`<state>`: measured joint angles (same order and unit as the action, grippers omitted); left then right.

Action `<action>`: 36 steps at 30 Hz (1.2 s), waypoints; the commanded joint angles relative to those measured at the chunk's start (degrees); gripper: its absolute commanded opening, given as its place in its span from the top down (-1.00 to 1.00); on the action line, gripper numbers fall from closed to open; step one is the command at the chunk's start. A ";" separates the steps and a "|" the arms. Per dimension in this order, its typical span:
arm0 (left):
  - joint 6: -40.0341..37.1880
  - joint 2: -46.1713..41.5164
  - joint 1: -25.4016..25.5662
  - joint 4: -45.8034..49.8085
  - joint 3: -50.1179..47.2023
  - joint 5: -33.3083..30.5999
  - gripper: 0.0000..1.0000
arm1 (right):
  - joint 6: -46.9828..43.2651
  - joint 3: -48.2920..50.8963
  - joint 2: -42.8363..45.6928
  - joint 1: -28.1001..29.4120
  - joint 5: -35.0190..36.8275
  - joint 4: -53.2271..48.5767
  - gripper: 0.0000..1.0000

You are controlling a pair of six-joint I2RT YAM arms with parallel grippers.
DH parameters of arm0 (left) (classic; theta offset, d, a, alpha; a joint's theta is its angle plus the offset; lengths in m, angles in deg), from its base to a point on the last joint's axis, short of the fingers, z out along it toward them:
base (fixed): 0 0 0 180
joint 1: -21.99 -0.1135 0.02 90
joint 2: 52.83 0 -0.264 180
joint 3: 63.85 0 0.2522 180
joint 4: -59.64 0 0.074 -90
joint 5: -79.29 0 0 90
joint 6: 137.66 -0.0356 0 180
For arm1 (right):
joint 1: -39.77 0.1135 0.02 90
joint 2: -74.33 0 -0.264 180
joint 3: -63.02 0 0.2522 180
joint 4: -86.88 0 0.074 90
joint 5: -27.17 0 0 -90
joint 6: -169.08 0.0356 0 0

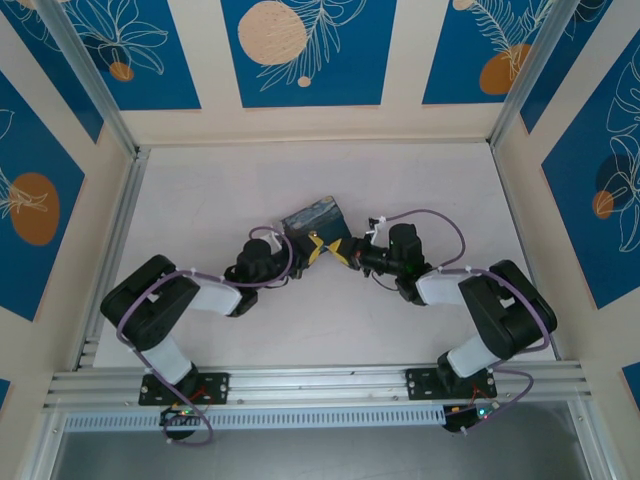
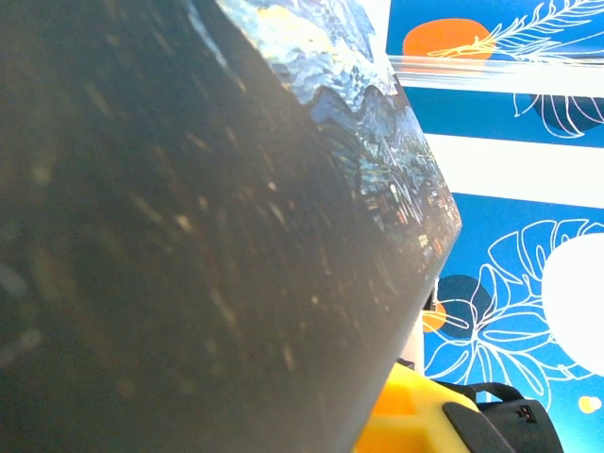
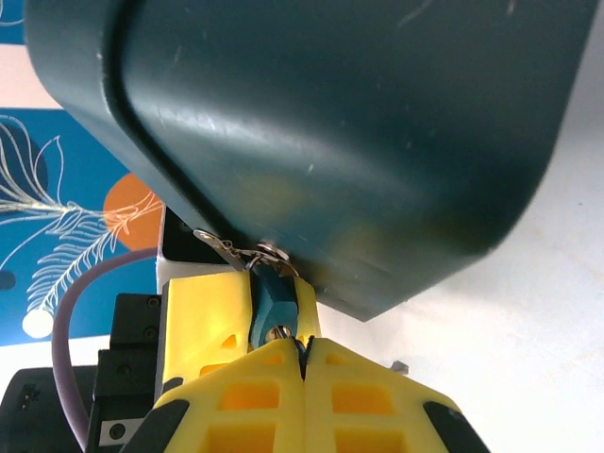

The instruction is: Unlock the padlock with the key

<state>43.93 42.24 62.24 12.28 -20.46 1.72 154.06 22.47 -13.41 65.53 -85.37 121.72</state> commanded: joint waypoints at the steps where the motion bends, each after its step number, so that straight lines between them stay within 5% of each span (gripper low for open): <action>1: -0.49 -3.03 0.79 -1.35 1.62 4.38 1.00 | -2.25 -0.68 -2.80 -1.49 -1.18 5.38 1.00; 12: 0.75 1.70 3.58 -4.56 3.78 3.77 1.00 | 3.11 -6.26 -9.73 4.27 0.83 10.44 1.00; 21: 2.03 3.01 4.31 -6.73 3.07 3.22 1.00 | 4.13 -5.24 -12.09 2.02 1.12 10.75 1.00; 36: 0.44 4.72 6.24 -4.03 3.31 2.10 1.00 | 2.83 -12.09 -14.14 3.71 1.54 0.70 1.00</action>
<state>45.00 47.16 62.67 14.31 -18.54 -8.45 158.50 12.83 -27.88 67.23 -84.87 122.77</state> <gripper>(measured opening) 0.093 0.050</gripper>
